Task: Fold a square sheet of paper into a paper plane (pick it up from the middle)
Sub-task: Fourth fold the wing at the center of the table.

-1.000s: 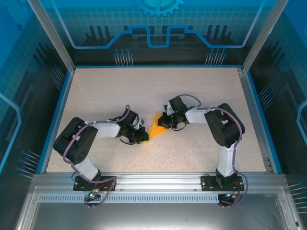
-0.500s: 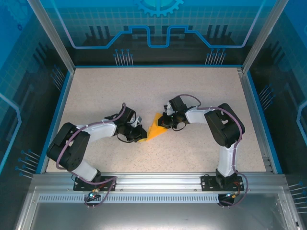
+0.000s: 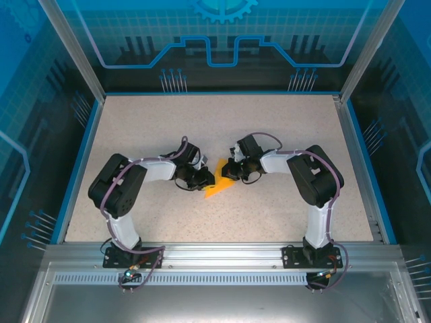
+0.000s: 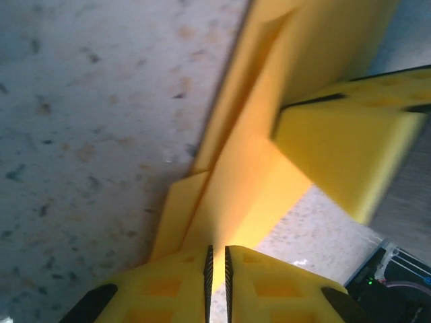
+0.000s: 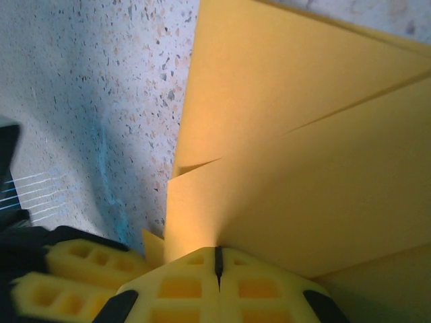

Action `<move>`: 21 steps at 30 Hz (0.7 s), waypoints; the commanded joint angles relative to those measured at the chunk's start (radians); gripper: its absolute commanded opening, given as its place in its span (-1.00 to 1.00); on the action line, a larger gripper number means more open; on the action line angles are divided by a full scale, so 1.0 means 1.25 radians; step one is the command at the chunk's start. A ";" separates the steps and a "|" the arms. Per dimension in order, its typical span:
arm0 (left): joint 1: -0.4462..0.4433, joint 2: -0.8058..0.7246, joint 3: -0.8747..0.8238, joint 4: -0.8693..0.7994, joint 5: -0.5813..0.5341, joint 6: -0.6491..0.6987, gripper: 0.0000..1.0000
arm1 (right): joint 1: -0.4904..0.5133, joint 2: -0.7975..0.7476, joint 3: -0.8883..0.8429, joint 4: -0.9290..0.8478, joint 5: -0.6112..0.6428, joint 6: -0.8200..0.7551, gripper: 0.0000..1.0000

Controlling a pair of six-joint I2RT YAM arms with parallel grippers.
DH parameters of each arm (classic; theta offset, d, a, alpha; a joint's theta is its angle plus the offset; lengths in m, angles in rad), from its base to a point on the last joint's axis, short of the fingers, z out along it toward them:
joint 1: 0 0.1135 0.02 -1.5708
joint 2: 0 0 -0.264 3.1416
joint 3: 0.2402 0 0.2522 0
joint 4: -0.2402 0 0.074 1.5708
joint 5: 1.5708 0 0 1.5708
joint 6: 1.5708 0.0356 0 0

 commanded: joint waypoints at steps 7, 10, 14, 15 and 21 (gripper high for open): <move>-0.026 0.022 -0.010 -0.136 -0.115 0.044 -0.77 | -0.016 -0.010 0.029 -0.105 0.032 -0.015 -0.90; -0.035 0.023 -0.034 -0.129 -0.121 0.041 -0.78 | -0.008 -0.027 0.048 -0.105 0.017 -0.017 -0.89; -0.036 0.025 -0.041 -0.124 -0.122 0.038 -0.79 | 0.006 -0.031 0.076 -0.100 -0.006 -0.019 -0.87; -0.036 0.026 -0.040 -0.126 -0.123 0.038 -0.80 | 0.011 -0.027 0.085 -0.099 -0.011 -0.020 -0.87; -0.037 0.023 -0.029 -0.136 -0.131 0.043 -0.80 | 0.049 -0.003 0.094 -0.099 0.002 -0.006 -0.87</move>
